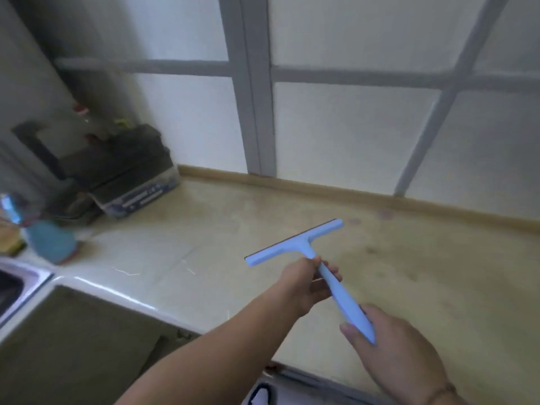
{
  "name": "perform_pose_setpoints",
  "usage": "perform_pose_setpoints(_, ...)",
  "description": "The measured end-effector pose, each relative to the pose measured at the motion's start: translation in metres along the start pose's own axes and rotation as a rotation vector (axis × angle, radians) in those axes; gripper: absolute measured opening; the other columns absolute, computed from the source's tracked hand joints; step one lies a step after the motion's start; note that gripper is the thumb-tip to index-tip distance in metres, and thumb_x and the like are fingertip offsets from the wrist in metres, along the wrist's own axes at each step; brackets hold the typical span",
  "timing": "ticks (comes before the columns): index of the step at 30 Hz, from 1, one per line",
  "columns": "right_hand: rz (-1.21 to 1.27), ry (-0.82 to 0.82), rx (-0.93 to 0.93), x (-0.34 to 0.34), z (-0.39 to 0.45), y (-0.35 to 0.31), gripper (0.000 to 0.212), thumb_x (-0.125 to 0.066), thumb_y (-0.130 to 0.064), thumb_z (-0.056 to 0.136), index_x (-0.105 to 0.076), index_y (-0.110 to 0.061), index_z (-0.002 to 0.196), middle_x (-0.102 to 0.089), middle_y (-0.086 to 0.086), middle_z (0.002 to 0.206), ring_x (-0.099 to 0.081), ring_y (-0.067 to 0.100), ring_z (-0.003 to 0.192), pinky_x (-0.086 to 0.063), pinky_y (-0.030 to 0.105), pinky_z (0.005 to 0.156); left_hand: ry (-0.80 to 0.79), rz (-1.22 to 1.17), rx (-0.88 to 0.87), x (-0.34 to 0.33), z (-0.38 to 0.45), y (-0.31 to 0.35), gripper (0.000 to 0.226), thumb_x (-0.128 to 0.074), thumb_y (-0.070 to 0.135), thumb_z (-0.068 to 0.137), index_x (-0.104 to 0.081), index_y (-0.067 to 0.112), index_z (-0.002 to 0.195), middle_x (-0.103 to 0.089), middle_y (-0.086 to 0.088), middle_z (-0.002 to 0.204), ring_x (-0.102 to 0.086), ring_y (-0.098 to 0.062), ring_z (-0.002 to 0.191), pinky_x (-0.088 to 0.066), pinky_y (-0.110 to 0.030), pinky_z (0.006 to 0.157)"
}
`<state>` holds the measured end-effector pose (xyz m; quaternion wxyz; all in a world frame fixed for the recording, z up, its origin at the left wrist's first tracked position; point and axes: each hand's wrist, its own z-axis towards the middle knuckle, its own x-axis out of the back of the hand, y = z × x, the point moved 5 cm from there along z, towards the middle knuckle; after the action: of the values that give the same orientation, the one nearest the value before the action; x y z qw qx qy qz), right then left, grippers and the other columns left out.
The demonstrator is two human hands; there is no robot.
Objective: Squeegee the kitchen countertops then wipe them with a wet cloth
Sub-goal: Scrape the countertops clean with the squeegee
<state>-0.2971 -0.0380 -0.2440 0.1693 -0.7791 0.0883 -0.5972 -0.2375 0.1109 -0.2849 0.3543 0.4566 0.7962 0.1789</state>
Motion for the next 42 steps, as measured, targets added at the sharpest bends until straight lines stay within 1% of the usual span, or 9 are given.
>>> perform_pose_setpoints(4,-0.164,-0.008,0.188,-0.014,0.089,-0.085,0.037,-0.038,-0.06,0.092,-0.054,-0.029,0.104,-0.066,-0.005,0.095,-0.063,0.019,0.089,-0.048,0.032,0.069,0.093,-0.169,-0.073,0.074,0.025,0.072,0.025,-0.041,0.019,0.103,-0.055,0.006,0.087,-0.064,-0.011,0.082,-0.066,-0.022,0.073,-0.055,-0.034,0.073)
perform_pose_setpoints(13,-0.027,-0.134,0.514,-0.075,0.27,-0.253,0.029,-0.052,-0.047,0.091,-0.065,-0.026,0.107,-0.067,0.001,0.083,-0.062,0.028,0.081,-0.047,0.037,0.071,0.275,-0.354,-0.124,0.242,0.097,0.222,0.027,-0.035,0.015,0.103,-0.051,0.003,0.085,-0.061,-0.014,0.084,-0.062,-0.024,0.074,-0.053,-0.039,0.078)
perform_pose_setpoints(18,-0.169,-0.185,0.551,-0.102,0.34,-0.307,0.028,-0.05,-0.044,0.094,-0.061,-0.02,0.104,-0.065,0.004,0.088,-0.059,0.029,0.084,-0.049,0.039,0.074,0.375,-0.4,-0.108,0.291,0.136,0.263,0.031,-0.038,0.023,0.104,-0.054,-0.002,0.114,-0.064,-0.015,0.092,-0.065,-0.026,0.075,-0.056,-0.039,0.067)
perform_pose_setpoints(22,-0.184,-0.197,0.531,-0.118,0.375,-0.324,0.028,-0.049,-0.046,0.093,-0.061,-0.023,0.105,-0.065,0.003,0.091,-0.059,0.027,0.085,-0.05,0.039,0.076,0.398,-0.391,-0.114,0.312,0.164,0.283,0.039,-0.036,0.026,0.104,-0.049,-0.002,0.127,-0.062,-0.017,0.106,-0.066,-0.03,0.096,-0.051,-0.04,0.077)
perform_pose_setpoints(28,-0.188,-0.238,0.502,-0.125,0.406,-0.334,0.033,-0.051,-0.048,0.093,-0.062,-0.021,0.107,-0.064,0.003,0.095,-0.058,0.024,0.086,-0.049,0.034,0.074,0.485,-0.315,-0.123,0.333,0.196,0.299,0.03,-0.047,0.014,0.1,-0.048,-0.003,0.125,-0.06,-0.016,0.086,-0.061,-0.027,0.076,-0.051,-0.039,0.074)
perform_pose_setpoints(31,-0.196,-0.259,0.488,-0.131,0.41,-0.331,0.036,-0.049,-0.054,0.092,-0.062,-0.02,0.096,-0.061,0.002,0.085,-0.058,0.024,0.078,-0.051,0.036,0.072,0.472,-0.331,-0.097,0.336,0.204,0.302,0.014,-0.041,0.003,0.1,-0.049,-0.006,0.107,-0.057,-0.018,0.084,-0.058,-0.027,0.071,-0.051,-0.045,0.086)
perform_pose_setpoints(34,-0.212,-0.307,0.45,-0.137,0.417,-0.328,0.035,-0.05,-0.056,0.09,-0.061,-0.024,0.094,-0.062,-0.001,0.086,-0.059,0.02,0.077,-0.052,0.036,0.072,0.459,-0.307,-0.077,0.331,0.206,0.299,0.022,-0.038,0.008,0.103,-0.046,-0.001,0.085,-0.058,-0.018,0.083,-0.059,-0.027,0.071,-0.048,-0.047,0.097)
perform_pose_setpoints(38,-0.215,-0.324,0.44,-0.139,0.421,-0.326,0.033,-0.05,-0.056,0.088,-0.059,-0.025,0.091,-0.06,-0.002,0.086,-0.059,0.021,0.079,-0.052,0.036,0.075,0.464,-0.262,-0.04,0.321,0.207,0.296,0.027,-0.032,0.016,0.105,-0.046,0.0,0.089,-0.061,-0.018,0.089,-0.064,-0.033,0.091,-0.05,-0.048,0.085)
perform_pose_setpoints(42,-0.263,-0.336,0.465,-0.141,0.423,-0.328,0.033,-0.048,-0.056,0.089,-0.055,-0.023,0.084,-0.054,-0.003,0.077,-0.057,0.023,0.076,-0.052,0.037,0.073,0.471,-0.254,-0.036,0.314,0.21,0.296,0.025,-0.028,0.02,0.105,-0.044,0.001,0.102,-0.059,-0.015,0.088,-0.065,-0.031,0.075,-0.053,-0.047,0.07)
